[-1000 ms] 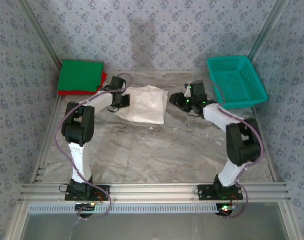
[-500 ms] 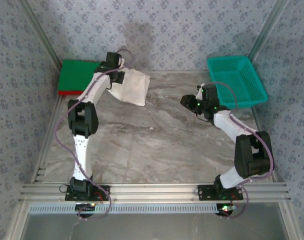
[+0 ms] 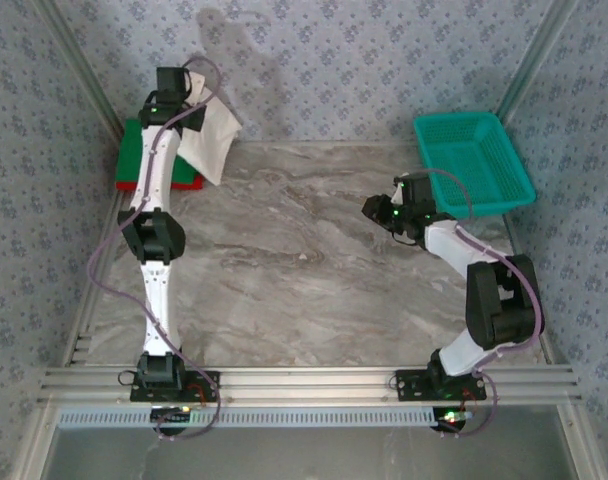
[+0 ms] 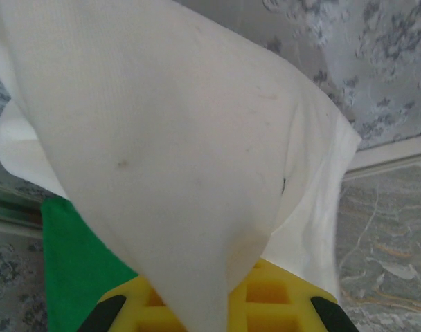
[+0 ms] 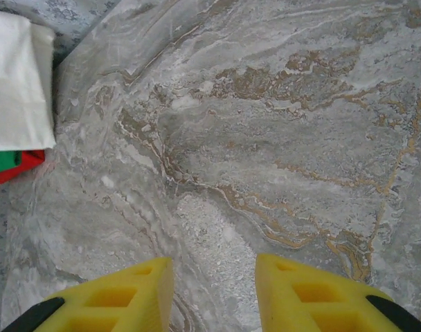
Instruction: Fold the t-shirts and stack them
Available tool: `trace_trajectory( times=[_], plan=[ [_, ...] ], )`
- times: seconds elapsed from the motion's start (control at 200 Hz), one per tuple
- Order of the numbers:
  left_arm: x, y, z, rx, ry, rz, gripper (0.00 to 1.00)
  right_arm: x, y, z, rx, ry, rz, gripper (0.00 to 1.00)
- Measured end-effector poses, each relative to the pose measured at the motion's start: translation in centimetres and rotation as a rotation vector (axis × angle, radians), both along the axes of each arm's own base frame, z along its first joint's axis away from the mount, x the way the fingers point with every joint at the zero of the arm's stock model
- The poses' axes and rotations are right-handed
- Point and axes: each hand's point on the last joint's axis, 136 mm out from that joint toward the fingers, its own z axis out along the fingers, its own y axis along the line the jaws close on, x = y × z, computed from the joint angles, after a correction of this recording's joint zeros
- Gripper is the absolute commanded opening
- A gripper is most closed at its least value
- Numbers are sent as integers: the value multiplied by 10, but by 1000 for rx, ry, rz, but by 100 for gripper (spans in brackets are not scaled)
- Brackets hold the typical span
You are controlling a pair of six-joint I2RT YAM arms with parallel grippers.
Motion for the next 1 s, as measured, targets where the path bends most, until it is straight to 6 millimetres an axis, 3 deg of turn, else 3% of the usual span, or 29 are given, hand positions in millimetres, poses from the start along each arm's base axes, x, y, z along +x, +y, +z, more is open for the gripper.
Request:
trace_trajectory(
  times=[0.25, 0.415, 0.515, 0.54, 0.605, 0.625, 0.72, 0.774, 0.899, 0.999],
  plan=[
    [2, 41, -2, -71, -4, -6, 0, -1, -1, -3, -4, 7, -3, 37],
    [6, 97, -20, -94, 5, 67, 0, -1, -1, -5, -5, 12, -4, 37],
    [10, 132, -41, -93, 14, 123, 0, -1, -1, -7, -6, 16, -4, 36],
    [11, 140, -47, -91, 18, 136, 12, -2, -1, -7, -6, 18, -3, 36],
    [13, 160, -62, -77, 26, 177, 71, -3, -1, -8, -8, 24, -2, 36],
    [13, 167, -66, -68, 28, 196, 79, -3, 0, -9, -8, 26, -1, 36],
    [12, 190, -75, -24, 31, 260, 83, -4, 2, -9, -8, 28, 4, 36],
    [9, 199, -74, 2, 33, 294, 90, -4, 4, -8, -8, 27, 9, 36],
    [0, 212, -59, 6, 15, 366, 98, -4, 9, -6, -7, 22, 20, 39],
    [-17, 220, -39, -120, -3, 403, 98, -4, 10, -5, -6, 15, 24, 40]
  ],
)
